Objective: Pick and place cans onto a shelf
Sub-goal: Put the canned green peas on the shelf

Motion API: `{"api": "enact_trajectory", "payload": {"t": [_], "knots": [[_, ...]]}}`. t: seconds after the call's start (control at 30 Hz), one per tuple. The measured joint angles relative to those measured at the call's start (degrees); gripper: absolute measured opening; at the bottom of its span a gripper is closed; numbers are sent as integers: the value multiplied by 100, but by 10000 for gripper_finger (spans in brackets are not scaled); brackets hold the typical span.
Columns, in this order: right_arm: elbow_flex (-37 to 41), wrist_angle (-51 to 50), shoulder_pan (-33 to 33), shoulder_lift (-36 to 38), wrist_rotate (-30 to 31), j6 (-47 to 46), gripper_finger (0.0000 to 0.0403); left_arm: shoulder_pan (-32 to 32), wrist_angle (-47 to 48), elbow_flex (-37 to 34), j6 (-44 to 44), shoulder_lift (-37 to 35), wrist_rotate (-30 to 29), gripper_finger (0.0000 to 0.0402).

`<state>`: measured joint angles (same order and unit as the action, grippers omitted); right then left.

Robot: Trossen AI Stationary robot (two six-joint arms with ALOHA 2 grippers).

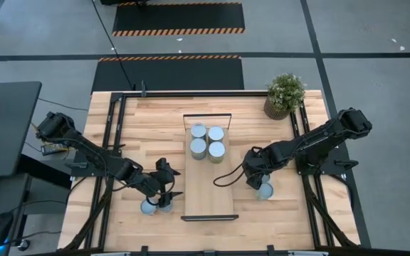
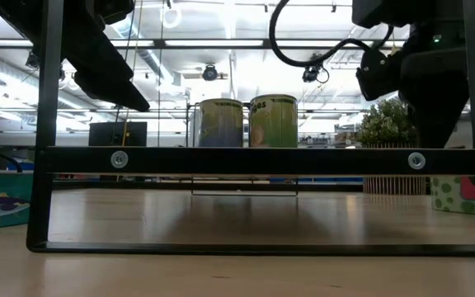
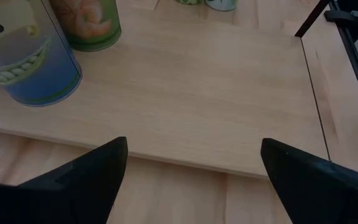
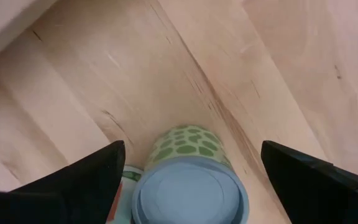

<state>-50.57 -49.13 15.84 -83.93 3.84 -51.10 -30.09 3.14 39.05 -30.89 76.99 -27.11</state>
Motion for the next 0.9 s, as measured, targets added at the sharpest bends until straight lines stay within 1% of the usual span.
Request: {"api": "enact_trajectory", "payload": {"t": [0.27,0.43,0.6,0.7,0.9], "knots": [[121,-27,28,-40,-23,-304,384,2,29,0,1,0,0,375],[375,73,93,-40,-63,-389,384,2,66,0,0,0,2,375],[448,85,94,-40,-77,-345,381,2,72,0,4,0,2,375],[448,61,96,-40,-126,-239,365,2,74,0,2,0,2,375],[446,-5,56,-40,-224,-88,309,-2,75,0,4,0,2,375]]}}
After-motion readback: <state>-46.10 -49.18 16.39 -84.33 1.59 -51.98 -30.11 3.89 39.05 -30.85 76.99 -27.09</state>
